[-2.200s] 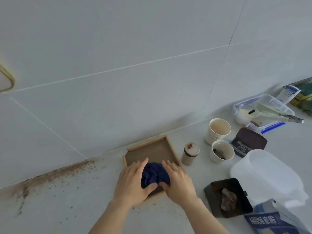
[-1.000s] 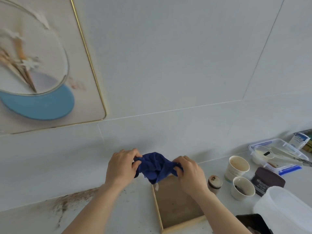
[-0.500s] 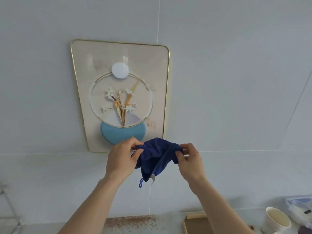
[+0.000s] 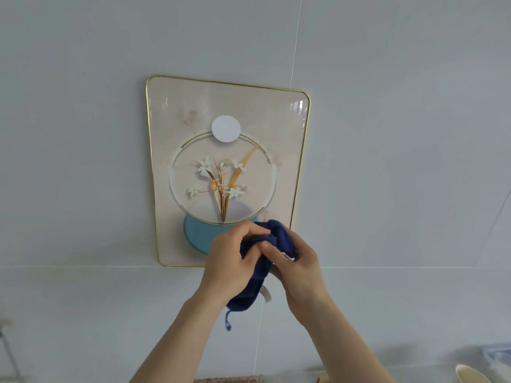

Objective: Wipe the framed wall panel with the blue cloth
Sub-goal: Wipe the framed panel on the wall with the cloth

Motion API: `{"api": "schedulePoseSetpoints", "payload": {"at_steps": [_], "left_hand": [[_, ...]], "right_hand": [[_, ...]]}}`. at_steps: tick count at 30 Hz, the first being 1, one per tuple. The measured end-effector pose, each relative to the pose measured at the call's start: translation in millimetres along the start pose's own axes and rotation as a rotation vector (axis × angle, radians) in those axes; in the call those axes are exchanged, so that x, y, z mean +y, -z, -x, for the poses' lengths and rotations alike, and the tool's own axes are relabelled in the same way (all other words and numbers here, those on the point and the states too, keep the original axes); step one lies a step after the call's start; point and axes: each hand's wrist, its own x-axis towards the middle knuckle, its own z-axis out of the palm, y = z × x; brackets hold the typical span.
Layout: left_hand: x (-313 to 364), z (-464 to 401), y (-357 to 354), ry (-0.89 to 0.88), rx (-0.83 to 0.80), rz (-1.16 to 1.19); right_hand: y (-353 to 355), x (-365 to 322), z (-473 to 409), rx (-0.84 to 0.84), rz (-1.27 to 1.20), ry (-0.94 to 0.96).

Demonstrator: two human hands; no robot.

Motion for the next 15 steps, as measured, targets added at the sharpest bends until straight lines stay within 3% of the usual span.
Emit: {"api": "schedulePoseSetpoints", "payload": {"at_steps": [4, 7, 10, 15], "left_hand": [[-5.8, -12.2, 11.7, 0.009, 0.013, 0.057], [-19.1, -34.4, 16.0, -0.235, 0.203, -0.291], [-29.5, -64.9, 15.1, -0.425, 0.213, -0.563], [-58.9, -91.9, 8.4, -0.489, 0.203, -0.847]], "right_hand": [[12.2, 6.0, -14.2, 0.233, 0.148, 0.104], [10.1, 4.1, -31.8, 0.345, 0.374, 0.360], [5.3, 10.8, -59.3, 0.360, 0.655, 0.702], [11.5, 51.3, -93.1, 0.338, 1.277, 0.988]]}}
